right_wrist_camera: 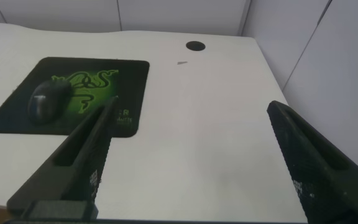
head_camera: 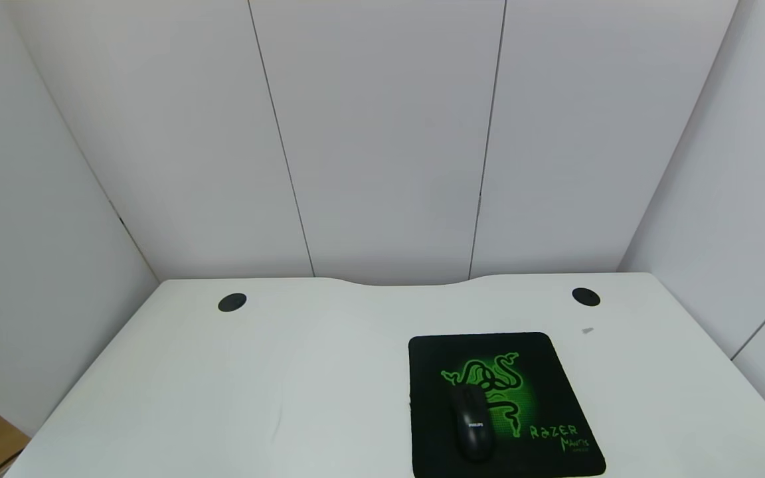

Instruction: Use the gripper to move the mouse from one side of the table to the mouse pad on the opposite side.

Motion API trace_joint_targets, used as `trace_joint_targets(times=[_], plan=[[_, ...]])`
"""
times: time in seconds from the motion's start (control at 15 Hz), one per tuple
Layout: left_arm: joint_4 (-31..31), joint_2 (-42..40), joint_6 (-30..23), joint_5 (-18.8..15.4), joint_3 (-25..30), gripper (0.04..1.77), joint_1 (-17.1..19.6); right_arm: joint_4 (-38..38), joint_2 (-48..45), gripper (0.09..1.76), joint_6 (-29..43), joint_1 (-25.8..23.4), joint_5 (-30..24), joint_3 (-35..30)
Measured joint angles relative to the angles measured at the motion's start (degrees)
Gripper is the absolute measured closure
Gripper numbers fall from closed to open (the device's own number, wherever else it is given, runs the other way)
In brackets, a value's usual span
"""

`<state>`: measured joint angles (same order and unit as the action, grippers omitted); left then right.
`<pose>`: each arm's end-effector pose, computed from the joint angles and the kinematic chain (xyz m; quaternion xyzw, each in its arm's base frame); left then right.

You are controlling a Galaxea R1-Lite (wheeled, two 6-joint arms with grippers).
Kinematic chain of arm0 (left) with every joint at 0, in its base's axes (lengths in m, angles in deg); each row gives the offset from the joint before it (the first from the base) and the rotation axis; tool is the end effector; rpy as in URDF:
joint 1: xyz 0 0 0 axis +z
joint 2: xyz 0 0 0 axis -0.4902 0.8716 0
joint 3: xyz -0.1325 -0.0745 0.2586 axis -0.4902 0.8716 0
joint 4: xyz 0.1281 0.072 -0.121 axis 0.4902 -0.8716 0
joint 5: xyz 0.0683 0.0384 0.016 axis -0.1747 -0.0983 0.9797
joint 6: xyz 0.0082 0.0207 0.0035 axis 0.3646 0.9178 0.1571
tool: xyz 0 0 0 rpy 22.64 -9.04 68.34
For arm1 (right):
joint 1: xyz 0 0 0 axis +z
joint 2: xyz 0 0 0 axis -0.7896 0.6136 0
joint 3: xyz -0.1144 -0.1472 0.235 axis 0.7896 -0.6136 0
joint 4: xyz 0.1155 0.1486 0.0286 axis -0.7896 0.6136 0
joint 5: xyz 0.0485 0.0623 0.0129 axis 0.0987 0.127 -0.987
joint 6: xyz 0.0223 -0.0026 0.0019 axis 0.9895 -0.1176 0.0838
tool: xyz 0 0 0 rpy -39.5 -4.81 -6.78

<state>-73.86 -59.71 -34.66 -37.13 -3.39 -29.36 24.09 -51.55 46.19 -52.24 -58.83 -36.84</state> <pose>-0.0231 0.0005 0.0768 -0.0417 -0.0075 0.0108 0.9990 -0.0227 0.0001 0.0754 -0.0107 0.0011 0.0012 0.9999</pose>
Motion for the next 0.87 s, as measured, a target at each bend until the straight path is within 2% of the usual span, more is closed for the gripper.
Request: trace_joint_targets(times=[0.87], plan=[[-0.02,0.05,-0.01,0.02,0.01,0.09,0.0,0.0,0.0,0.14,0.01,0.0,0.0,0.0]])
